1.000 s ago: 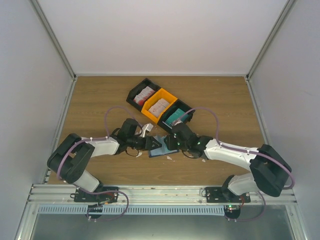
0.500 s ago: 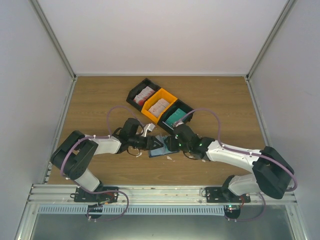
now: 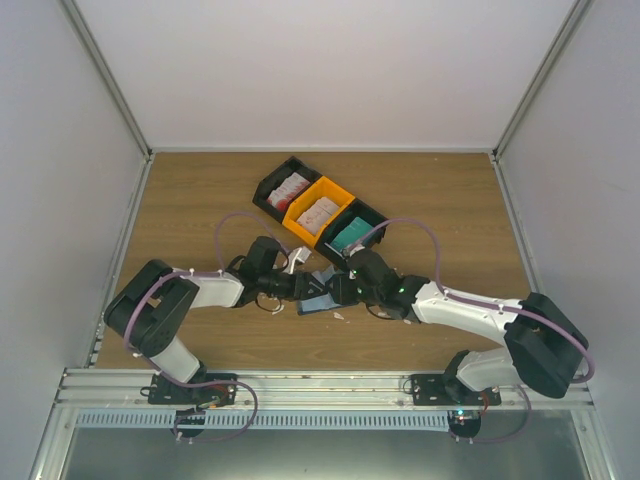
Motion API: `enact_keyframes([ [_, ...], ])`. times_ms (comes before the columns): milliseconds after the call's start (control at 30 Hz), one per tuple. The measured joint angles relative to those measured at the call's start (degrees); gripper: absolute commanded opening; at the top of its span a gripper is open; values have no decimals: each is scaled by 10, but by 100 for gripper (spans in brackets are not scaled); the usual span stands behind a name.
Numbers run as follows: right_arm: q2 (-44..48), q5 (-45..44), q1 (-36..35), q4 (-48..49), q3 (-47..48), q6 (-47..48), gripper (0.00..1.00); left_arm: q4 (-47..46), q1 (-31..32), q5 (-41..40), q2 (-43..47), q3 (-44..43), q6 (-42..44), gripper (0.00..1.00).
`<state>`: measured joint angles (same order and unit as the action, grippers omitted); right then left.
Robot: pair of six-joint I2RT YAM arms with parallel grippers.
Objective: Put the credit cards into the card holder
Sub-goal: Turn over the card slot in the card holder.
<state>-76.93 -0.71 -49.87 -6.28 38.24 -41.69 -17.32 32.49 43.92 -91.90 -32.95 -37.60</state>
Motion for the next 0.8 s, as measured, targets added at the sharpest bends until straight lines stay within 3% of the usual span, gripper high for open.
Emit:
enact_keyframes([
  [300,-6,0,0,-5,0,7,43,-8,0,-7,-15,0,-5,32],
  [567,-56,-3,0,-27,18,17,24,48,0,-93,6,0,1,31],
  [800,-139,42,-1,-21,64,46,29,112,0,-176,100,12,11,40],
])
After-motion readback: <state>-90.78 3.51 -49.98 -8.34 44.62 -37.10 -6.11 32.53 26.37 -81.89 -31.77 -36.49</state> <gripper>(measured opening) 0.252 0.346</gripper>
